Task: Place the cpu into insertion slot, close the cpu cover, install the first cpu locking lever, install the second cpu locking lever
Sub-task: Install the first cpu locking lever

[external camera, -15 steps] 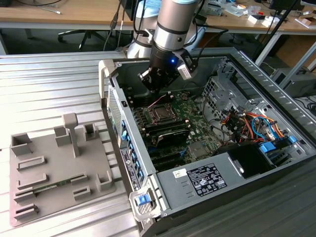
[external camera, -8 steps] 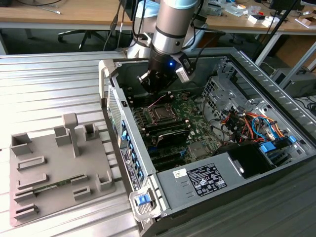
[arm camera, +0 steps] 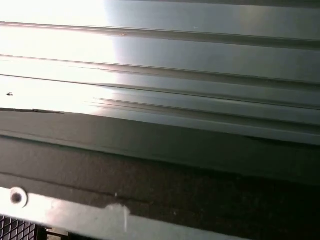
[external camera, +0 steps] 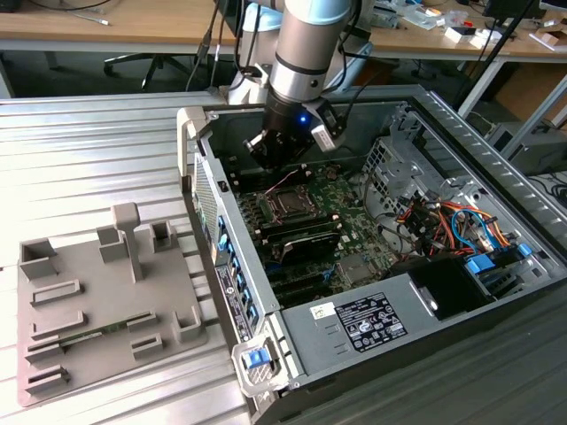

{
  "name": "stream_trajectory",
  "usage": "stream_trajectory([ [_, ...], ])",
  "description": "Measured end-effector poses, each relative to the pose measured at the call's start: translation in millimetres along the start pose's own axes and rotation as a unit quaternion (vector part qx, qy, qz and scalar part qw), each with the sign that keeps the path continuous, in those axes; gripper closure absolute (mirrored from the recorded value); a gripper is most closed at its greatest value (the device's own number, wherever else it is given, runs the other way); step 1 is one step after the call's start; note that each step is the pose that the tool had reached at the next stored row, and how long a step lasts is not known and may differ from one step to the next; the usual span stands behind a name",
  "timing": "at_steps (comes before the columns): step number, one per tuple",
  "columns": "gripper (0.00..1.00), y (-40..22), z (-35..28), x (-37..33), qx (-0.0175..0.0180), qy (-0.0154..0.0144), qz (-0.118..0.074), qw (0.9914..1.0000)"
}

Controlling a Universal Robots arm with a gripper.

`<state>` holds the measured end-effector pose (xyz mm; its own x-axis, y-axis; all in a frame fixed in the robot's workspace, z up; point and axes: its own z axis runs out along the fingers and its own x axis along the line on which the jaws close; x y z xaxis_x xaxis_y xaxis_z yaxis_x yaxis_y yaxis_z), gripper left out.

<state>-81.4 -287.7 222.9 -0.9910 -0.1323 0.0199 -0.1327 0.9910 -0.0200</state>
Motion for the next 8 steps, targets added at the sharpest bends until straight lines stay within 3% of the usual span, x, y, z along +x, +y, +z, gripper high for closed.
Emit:
stream_trajectory([
  [5,0.89,3.7,3.8,-0.6,0.0005,-0.0003,-0.019,0.99982],
  [8,0.89,3.7,5.5,-0.4,0.0010,0.0003,-0.020,0.99981],
])
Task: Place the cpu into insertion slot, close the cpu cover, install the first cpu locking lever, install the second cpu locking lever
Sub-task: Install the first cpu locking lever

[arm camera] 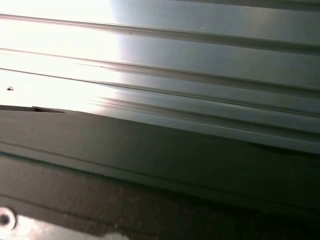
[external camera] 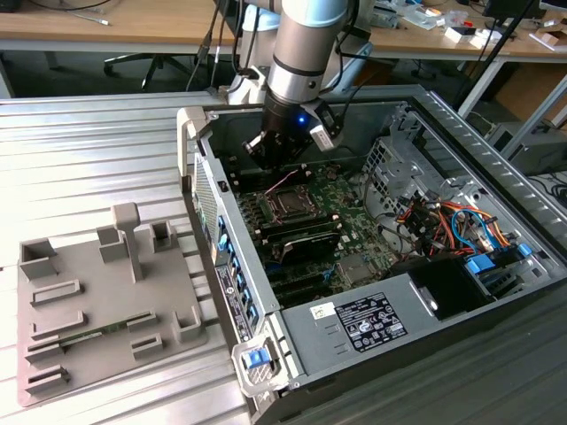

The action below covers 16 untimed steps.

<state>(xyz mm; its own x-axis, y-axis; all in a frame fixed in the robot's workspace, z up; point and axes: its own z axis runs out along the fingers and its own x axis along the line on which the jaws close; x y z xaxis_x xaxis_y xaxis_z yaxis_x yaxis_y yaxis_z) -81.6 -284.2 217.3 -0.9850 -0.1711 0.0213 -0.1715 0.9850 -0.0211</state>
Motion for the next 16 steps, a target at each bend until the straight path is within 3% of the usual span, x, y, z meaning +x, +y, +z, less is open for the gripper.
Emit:
stream_trajectory([
  [6,0.89,-1.6,1.9,2.1,0.0017,0.0023,0.000,1.00000],
  [7,0.89,-1.6,2.1,2.1,0.0016,0.0022,0.000,1.00000],
  [9,0.89,-0.1,5.3,-0.3,-0.0005,-0.0009,0.000,1.00000],
  [14,0.89,-2.2,4.8,0.1,-0.0009,-0.0009,0.001,1.00000],
  [16,0.89,-4.2,1.1,0.5,-0.0005,-0.0009,0.001,1.00000],
])
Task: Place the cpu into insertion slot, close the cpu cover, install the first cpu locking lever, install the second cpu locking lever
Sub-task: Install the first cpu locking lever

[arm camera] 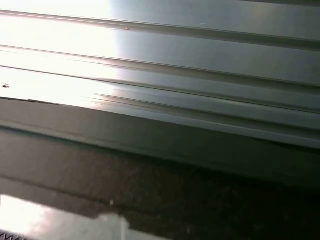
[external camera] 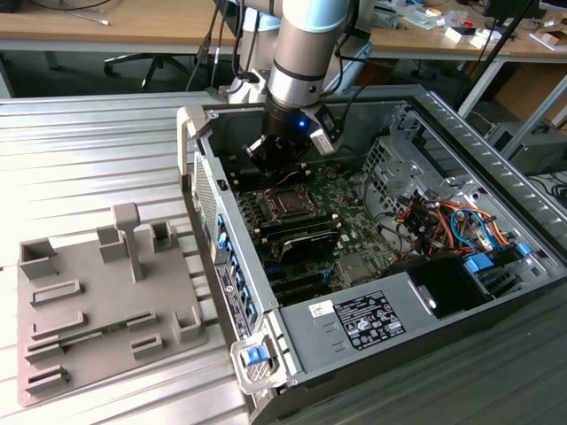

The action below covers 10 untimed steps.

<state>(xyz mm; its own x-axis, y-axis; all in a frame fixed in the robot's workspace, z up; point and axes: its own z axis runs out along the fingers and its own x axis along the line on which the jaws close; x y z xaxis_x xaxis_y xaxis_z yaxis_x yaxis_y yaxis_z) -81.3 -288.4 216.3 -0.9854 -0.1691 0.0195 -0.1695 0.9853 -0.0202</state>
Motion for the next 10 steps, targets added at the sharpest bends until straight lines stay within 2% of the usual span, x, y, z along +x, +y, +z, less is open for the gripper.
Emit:
stream_trajectory([
  [2,0.89,-1.3,-2.8,0.3,-0.0001,0.0000,0.001,1.00000],
  [10,0.89,-3.9,-2.4,0.0,-0.0005,0.0006,0.026,0.99966],
])
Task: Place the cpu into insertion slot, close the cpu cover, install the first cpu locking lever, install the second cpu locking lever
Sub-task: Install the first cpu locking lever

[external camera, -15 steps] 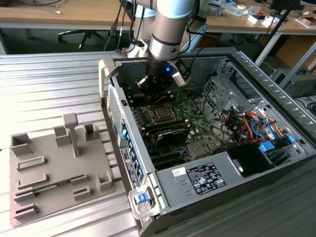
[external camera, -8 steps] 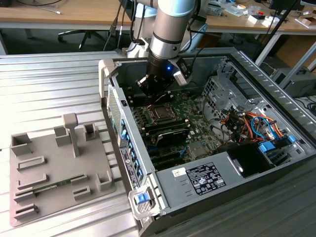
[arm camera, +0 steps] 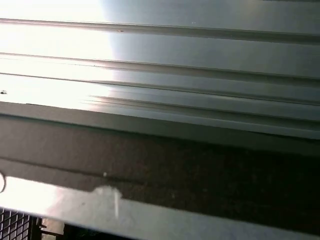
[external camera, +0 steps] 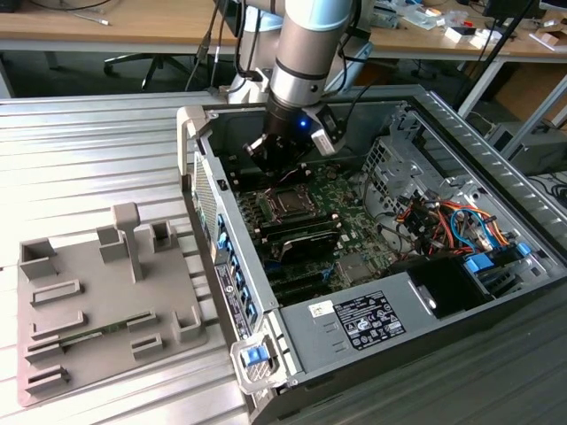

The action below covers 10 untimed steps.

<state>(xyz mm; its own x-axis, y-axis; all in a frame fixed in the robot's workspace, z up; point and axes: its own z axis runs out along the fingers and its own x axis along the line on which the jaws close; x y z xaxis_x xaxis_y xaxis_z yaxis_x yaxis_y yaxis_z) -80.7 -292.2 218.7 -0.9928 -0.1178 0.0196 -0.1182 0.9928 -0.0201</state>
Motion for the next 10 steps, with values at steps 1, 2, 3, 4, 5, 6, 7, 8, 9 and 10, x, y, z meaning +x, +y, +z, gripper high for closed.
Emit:
stream_trajectory([
  [1,0.89,-0.3,0.1,-1.7,0.0000,0.0002,0.002,1.00000],
  [2,0.89,-0.7,0.2,-4.1,-0.0001,0.0004,0.004,0.99999],
  [3,0.89,-0.9,0.2,-5.5,-0.0001,0.0005,0.004,0.99999],
  [4,0.89,-1.1,0.2,-6.9,-0.0001,0.0006,0.005,0.99999],
  [5,0.89,-1.4,0.2,-8.7,-0.0002,0.0008,0.007,0.99998],
  [6,0.89,-1.7,0.2,-9.7,-0.0002,0.0008,0.007,0.99997],
  [7,0.89,-2.1,0.3,-11.9,-0.0003,0.0012,0.008,0.99996],
  [8,0.89,-2.3,0.3,-13.2,-0.0003,0.0014,0.009,0.99996],
  [9,0.89,-2.4,0.4,-13.6,-0.0003,0.0014,0.008,0.99996],
  [10,0.89,-2.4,0.6,-13.9,-0.0003,0.0016,0.008,0.99997],
])
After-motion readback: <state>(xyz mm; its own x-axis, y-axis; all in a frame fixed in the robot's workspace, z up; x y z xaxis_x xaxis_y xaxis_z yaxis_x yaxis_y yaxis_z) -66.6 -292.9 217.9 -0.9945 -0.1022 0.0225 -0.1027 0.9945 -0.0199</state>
